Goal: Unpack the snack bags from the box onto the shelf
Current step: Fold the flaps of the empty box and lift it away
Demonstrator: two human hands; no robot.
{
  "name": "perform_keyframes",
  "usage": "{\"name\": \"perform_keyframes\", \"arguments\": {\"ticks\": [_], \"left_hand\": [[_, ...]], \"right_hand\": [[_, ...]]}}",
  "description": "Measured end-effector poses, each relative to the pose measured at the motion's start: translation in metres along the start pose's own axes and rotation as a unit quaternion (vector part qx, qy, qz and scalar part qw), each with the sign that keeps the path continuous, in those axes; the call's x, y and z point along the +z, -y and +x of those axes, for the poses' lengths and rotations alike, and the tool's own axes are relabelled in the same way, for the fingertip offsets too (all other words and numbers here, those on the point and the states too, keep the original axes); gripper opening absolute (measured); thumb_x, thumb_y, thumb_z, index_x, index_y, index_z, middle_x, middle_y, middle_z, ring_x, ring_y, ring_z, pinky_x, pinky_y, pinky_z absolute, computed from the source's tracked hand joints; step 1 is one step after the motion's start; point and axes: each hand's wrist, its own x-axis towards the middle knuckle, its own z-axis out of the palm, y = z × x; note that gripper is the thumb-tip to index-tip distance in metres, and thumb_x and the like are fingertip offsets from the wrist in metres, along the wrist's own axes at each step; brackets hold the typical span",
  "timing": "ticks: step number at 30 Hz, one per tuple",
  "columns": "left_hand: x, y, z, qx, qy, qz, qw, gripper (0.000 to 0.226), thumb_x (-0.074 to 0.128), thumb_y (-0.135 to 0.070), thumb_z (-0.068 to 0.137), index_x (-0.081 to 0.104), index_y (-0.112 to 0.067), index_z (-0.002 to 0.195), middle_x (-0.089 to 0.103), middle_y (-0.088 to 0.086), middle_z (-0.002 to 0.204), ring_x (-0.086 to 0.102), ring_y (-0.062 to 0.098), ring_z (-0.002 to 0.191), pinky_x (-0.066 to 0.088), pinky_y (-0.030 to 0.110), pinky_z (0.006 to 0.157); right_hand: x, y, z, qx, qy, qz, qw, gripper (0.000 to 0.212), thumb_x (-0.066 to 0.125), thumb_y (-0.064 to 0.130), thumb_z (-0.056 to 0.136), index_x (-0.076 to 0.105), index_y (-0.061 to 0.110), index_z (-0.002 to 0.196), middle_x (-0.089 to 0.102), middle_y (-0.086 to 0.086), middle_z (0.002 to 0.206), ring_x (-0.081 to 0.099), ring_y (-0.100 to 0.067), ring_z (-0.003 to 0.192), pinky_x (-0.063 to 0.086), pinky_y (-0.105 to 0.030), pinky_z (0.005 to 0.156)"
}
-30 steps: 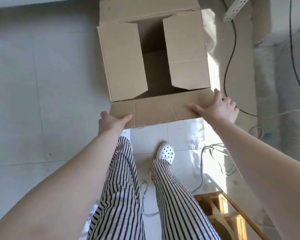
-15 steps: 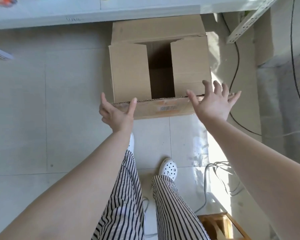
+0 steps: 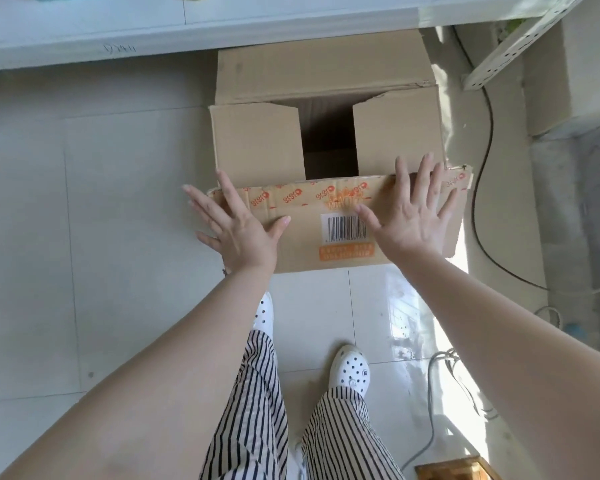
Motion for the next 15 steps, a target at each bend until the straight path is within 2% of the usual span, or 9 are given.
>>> {"name": "perform_keyframes", "arguments": {"ticks": [9, 15], "left_hand": [[0.029, 0.012, 0.048, 0.032, 0.06, 0.015, 0.998, 0.127, 0.071, -0.064, 0.068, -0.01, -0.016, 0.153, -0.025, 0.019, 0.156, -0.015, 0.034, 0.147, 0.009, 0.059, 0.116], [0.035, 0.017, 0.055, 0.031, 0.084, 0.036, 0.995, 0.127, 0.068, -0.067, 0.069, -0.008, -0.01, 0.153, -0.02, 0.022, 0.157, -0.01, 0.037, 0.147, 0.007, 0.049, 0.119]], "right_hand": [[0.042, 0.028, 0.029, 0.056, 0.052, 0.041, 0.996, 0.1, 0.023, 0.084, 0.081, -0.012, 0.027, 0.155, -0.019, -0.011, 0.162, -0.017, -0.027, 0.15, -0.004, -0.053, 0.12], [0.055, 0.036, 0.032, 0.072, 0.059, 0.031, 0.995, 0.098, 0.02, 0.083, 0.082, -0.017, 0.028, 0.154, -0.021, -0.012, 0.161, -0.017, -0.027, 0.15, -0.003, -0.052, 0.12]]}}
